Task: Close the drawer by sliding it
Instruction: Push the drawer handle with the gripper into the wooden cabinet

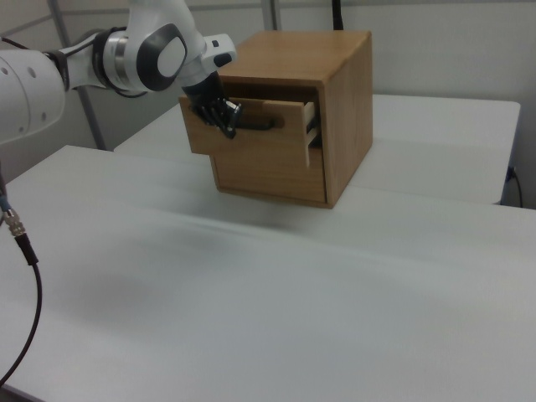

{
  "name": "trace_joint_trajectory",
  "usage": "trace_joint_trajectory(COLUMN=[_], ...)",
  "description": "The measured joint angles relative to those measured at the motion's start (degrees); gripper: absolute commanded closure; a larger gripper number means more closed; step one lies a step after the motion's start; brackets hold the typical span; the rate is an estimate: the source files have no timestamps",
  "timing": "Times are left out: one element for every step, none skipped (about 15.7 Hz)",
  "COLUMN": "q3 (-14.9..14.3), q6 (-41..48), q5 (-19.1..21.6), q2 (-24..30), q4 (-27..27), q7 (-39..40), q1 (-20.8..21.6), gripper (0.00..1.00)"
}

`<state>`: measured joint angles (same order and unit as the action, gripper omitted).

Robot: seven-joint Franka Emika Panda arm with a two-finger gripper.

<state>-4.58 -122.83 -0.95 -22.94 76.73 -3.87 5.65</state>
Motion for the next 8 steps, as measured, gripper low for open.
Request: trace_joint_trajectory(q3=[-0.4,-0.9,-1.6,-2.4,-3.1,-3.7,-4.2,-4.6], q6=[-2.1,-4.9,-8.6,-12.2,-15.5,-18.3,-20.7,-22.7], q5=[0.0,0.0,0.0,0.0,0.0,0.0,0.0,0.0], q2=[-1.3,-2.4,-3.5,-4.8,-6.0,-7.2,-8.1,-9.0], q4=[-0.8,-1.2,-1.3,-1.5,-1.7,-1.9,-2.2,-2.5], q7=[-0.6,-1.8,-3.1,-4.5,-5.8,-6.8,-7.5,-8.0], q1=[0.5,1.1,1.8,2.6,3.4,4.0,4.5,4.9], gripper=[1.00,1.00,1.00,1.00,1.00,1.00,1.00,1.00])
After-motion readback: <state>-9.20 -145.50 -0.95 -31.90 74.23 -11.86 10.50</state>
